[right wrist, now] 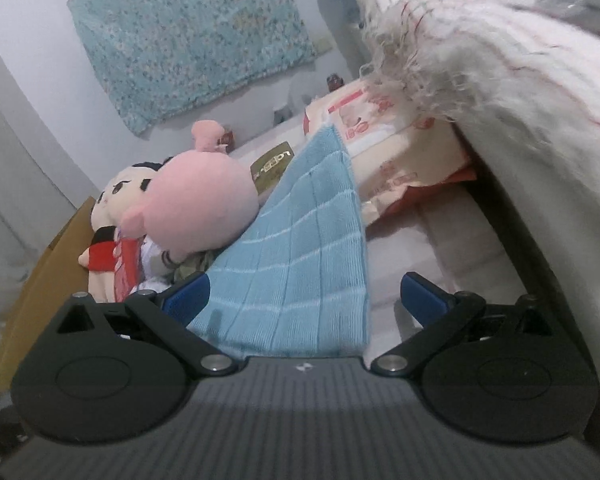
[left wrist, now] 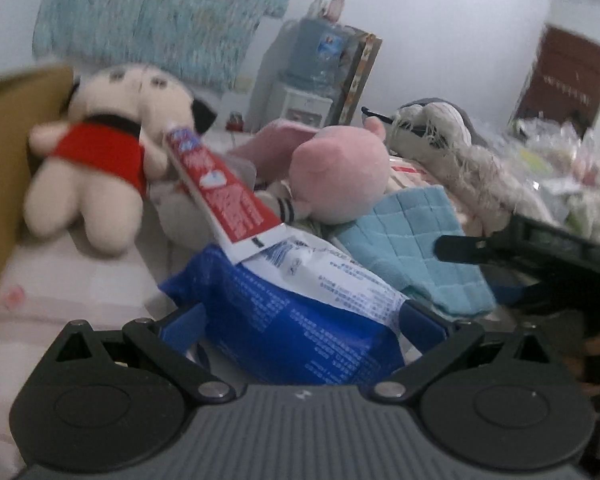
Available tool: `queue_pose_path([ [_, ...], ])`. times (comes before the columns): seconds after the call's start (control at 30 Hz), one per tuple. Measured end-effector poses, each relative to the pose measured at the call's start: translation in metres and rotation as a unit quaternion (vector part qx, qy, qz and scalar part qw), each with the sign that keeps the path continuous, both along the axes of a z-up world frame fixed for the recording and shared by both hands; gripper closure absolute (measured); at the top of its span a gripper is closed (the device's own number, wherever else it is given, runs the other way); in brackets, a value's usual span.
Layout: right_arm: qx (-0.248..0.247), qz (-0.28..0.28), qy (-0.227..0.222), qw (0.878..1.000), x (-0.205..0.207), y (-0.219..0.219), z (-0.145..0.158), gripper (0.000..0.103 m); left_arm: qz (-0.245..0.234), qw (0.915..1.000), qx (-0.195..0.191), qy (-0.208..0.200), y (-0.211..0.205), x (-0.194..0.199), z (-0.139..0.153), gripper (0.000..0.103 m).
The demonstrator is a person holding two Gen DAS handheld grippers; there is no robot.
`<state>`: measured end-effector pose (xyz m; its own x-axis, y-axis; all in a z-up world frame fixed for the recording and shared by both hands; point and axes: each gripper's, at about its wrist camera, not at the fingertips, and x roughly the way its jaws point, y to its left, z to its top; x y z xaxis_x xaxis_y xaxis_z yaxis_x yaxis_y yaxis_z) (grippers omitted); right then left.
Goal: Organize soft objects
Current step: 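Grasp the blue-and-white wipes pack with the left gripper while the right grasps the light-blue towel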
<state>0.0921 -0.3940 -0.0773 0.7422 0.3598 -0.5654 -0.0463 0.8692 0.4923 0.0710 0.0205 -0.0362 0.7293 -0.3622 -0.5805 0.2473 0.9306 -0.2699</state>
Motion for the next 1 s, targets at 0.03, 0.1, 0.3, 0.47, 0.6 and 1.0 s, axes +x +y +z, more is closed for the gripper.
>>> queue_pose_path([
  [0.03, 0.005, 0.0, 0.008, 1.0, 0.008, -0.001, -0.002, 0.004, 0.003, 0.9998, -0.017, 0.01, 0.005, 0.004, -0.002, 0.0],
  [0.1, 0.041, -0.003, 0.023, 0.999, 0.02, -0.005, -0.009, 0.011, 0.003, 0.9996, -0.026, 0.011, 0.008, 0.01, -0.005, 0.0],
  [0.3, 0.135, -0.008, 0.054, 0.989, 0.026, -0.015, -0.031, 0.076, -0.006, 1.0, -0.001, 0.006, 0.0, 0.019, -0.006, 0.003],
  [0.47, 0.118, 0.012, 0.047, 0.992, 0.016, -0.003, -0.028, 0.094, -0.018, 0.9998, -0.006, 0.003, 0.004, 0.005, -0.004, 0.024],
  [0.6, 0.124, 0.016, 0.068, 0.99, -0.005, 0.001, -0.028, 0.096, -0.036, 0.9994, 0.002, -0.002, 0.011, -0.012, 0.003, 0.041],
  [1.0, 0.089, 0.04, 0.076, 0.992, -0.087, -0.001, -0.013, 0.093, -0.022, 0.9976, -0.033, 0.056, 0.048, -0.052, 0.03, 0.001],
])
